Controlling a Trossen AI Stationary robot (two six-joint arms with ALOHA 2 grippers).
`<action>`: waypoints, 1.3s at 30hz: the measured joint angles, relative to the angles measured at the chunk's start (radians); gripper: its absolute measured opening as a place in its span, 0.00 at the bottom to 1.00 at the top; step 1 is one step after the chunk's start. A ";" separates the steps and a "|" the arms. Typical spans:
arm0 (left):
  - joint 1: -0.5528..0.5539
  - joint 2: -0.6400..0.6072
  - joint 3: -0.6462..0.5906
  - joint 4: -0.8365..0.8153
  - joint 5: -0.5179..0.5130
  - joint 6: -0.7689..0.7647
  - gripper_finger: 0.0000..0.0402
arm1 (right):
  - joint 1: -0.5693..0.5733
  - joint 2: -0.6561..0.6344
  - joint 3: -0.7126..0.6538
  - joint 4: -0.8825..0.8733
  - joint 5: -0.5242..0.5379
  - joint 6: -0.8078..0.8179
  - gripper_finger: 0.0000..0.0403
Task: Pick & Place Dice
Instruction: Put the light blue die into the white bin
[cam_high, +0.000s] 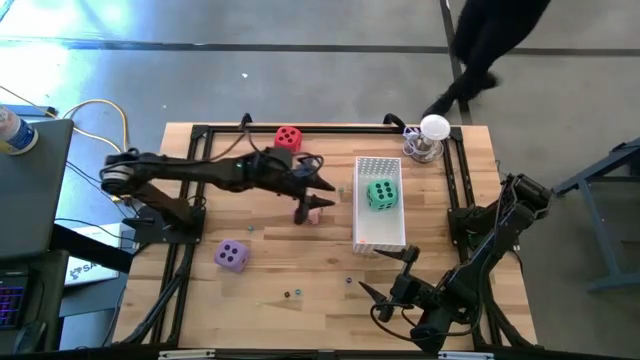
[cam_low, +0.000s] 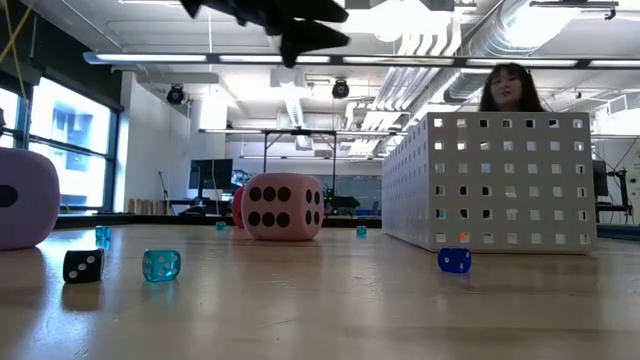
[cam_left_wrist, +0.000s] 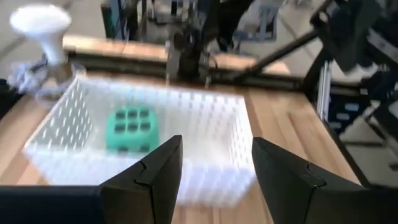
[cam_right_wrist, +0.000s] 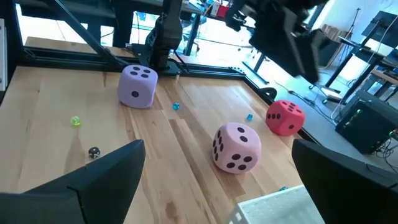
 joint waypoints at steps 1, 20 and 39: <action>0.000 -0.024 0.000 -0.050 -0.001 0.000 0.47 | 0.000 0.000 0.000 0.000 0.000 0.001 0.99; -0.154 -0.325 0.000 -0.457 -0.014 -0.179 0.47 | -0.169 -0.094 0.002 0.043 0.070 0.027 0.99; -0.262 -0.527 -0.005 -0.792 -0.347 -0.162 0.47 | -0.521 -0.103 0.000 0.048 -0.400 -0.055 0.99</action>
